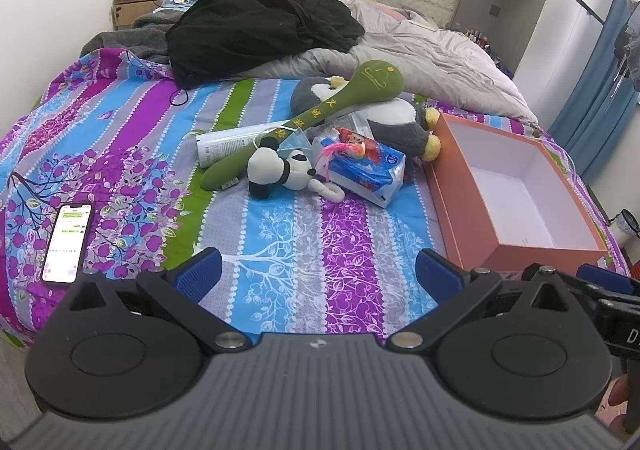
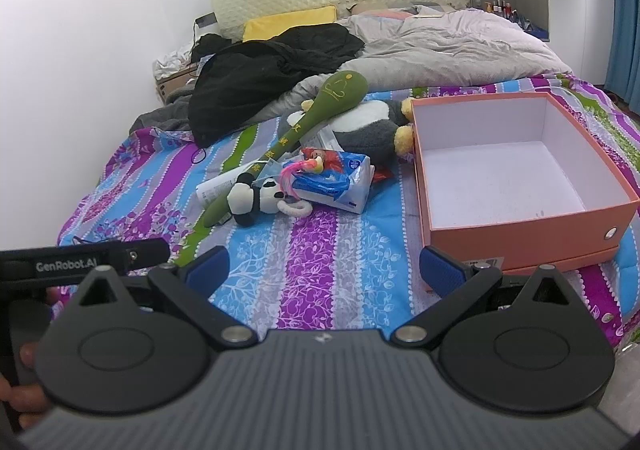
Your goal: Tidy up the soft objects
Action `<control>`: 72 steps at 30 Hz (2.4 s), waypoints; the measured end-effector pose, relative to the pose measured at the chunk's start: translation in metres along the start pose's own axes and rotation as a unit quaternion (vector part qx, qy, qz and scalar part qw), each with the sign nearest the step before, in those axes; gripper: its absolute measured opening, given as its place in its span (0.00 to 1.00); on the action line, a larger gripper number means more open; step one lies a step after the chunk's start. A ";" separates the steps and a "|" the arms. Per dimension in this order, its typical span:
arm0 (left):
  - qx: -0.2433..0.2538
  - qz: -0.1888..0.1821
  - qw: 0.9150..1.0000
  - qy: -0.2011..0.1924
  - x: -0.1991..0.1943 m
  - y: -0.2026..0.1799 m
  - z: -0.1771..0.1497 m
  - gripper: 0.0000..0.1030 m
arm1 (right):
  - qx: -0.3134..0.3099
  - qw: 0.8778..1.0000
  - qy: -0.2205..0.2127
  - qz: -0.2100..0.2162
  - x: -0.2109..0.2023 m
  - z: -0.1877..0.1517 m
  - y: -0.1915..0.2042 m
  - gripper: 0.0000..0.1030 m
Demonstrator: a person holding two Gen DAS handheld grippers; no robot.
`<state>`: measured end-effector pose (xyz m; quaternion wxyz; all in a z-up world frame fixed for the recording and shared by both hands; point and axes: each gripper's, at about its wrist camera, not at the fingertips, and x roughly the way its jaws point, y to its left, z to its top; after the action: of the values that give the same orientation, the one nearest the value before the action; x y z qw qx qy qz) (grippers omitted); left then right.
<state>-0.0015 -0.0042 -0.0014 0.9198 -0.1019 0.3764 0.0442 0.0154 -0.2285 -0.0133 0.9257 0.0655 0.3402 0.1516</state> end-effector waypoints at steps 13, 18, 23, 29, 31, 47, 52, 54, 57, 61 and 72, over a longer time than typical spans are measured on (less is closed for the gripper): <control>-0.003 0.001 1.000 0.010 0.005 0.003 0.000 1.00 | 0.001 1.000 0.008 -0.003 0.005 -0.004 0.000 1.00; -0.003 0.001 1.000 0.011 0.006 0.004 0.000 1.00 | -0.001 1.000 0.014 -0.003 0.007 -0.003 0.000 1.00; -0.002 0.000 1.000 0.011 0.007 0.003 -0.002 1.00 | 0.000 1.000 0.013 -0.004 0.006 -0.003 0.000 1.00; -0.001 0.000 1.000 0.011 0.007 0.001 -0.002 1.00 | 0.000 1.000 0.013 -0.006 0.005 -0.002 -0.002 1.00; -0.001 0.000 1.000 0.011 0.007 0.001 -0.002 1.00 | 0.000 1.000 0.013 -0.006 0.005 -0.002 -0.002 1.00; 0.000 -0.001 1.000 0.010 0.005 0.000 -0.002 1.00 | 0.002 1.000 0.014 -0.005 0.003 -0.001 -0.002 1.00; 0.001 -0.001 1.000 0.010 0.005 0.000 -0.002 1.00 | 0.000 1.000 0.016 -0.002 0.003 -0.001 -0.003 1.00; 0.002 -0.001 1.000 0.010 0.005 -0.001 -0.002 1.00 | 0.001 1.000 0.015 -0.001 0.003 -0.001 -0.003 1.00; 0.002 0.000 1.000 0.012 0.006 -0.001 -0.003 1.00 | 0.000 1.000 0.016 -0.004 0.003 -0.002 -0.003 1.00; 0.002 0.000 1.000 0.016 0.008 -0.001 -0.003 1.00 | -0.003 1.000 0.016 -0.006 0.004 -0.003 -0.002 1.00; -0.002 0.000 1.000 0.031 0.025 0.001 -0.002 1.00 | -0.023 0.999 0.021 0.009 0.014 -0.003 -0.001 1.00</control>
<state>0.0144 -0.0032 -0.0205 0.9075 -0.1054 0.4045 0.0416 0.0235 -0.2246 -0.0247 0.9184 0.0442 0.3550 0.1692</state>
